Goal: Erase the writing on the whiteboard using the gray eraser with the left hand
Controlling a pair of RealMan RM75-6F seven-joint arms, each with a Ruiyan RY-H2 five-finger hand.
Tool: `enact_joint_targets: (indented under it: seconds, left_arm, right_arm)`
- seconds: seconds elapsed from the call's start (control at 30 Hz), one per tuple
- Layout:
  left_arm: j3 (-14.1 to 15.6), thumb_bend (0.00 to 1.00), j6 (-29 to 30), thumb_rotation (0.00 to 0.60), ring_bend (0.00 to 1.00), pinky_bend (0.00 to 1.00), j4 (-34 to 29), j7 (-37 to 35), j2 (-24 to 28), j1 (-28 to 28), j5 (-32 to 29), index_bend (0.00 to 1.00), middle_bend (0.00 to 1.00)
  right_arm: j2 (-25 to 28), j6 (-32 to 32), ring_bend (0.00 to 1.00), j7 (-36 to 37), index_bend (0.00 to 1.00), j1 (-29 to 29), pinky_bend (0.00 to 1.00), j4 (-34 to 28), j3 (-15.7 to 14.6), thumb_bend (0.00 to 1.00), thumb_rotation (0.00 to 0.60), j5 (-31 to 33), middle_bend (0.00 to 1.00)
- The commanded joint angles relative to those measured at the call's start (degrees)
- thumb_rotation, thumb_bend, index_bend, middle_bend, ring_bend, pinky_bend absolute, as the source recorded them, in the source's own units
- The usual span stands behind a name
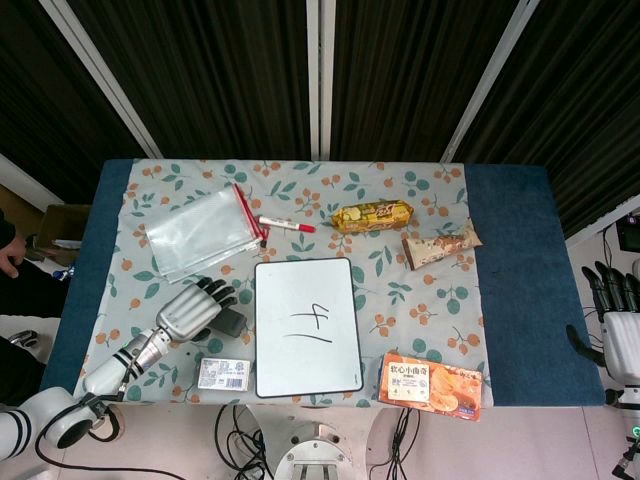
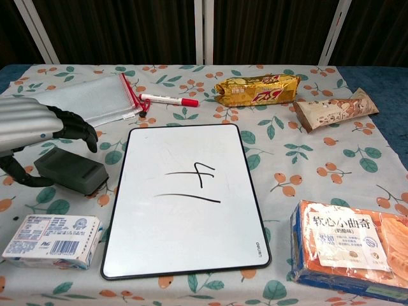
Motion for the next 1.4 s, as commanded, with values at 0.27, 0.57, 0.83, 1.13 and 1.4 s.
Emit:
enact_joint_targets:
  seconds: [0.27, 0.57, 0.83, 1.13, 1.4]
  left_arm:
    - [0.7, 0.24, 0.4, 0.6, 0.21, 0.28, 0.7, 0.3, -1.0, -0.6, -1.2, 0.35, 0.26]
    - [1.4, 0.25, 1.5, 0.6, 0.24, 0.29, 1.1, 0.2, -1.5, -0.9, -1.4, 0.35, 0.29]
    - [2.1, 0.28, 1.4, 0.6, 0.28, 0.32, 1.7, -1.2, -1.6, -1.3, -1.6, 0.37, 0.34]
    - [2.4, 0.32, 3.4, 0.6, 0.38, 0.33, 3.3, -2.4, -2.4, -1.2, -1.1, 0.43, 0.37]
    - [2.7, 0.42, 4.6, 0.6, 0.39, 0.34, 3.9, -4.1, -2.5, -1.1, -0.9, 0.46, 0.38]
  right_arm:
    - [-0.4, -0.7, 0.0, 0.2, 0.0, 0.3, 0.0, 0.2, -0.1, 0.23, 0.6, 0.0, 0.0]
    - [-0.7, -1.1, 0.0, 0.1, 0.0, 0.3, 0.0, 0.5, -0.1, 0.24, 0.6, 0.3, 0.0]
    - [-0.9, -1.2, 0.0, -0.2, 0.0, 0.4, 0.0, 0.5, 0.0, 0.24, 0.6, 0.4, 0.0]
    - [-1.0, -1.6, 0.0, -0.6, 0.0, 0.4, 0.0, 0.3, 0.0, 0.25, 0.6, 0.8, 0.0]
    - [-1.1, -1.9, 0.0, -1.0, 0.0, 0.5, 0.0, 0.2, 0.0, 0.25, 0.6, 1.0, 0.0]
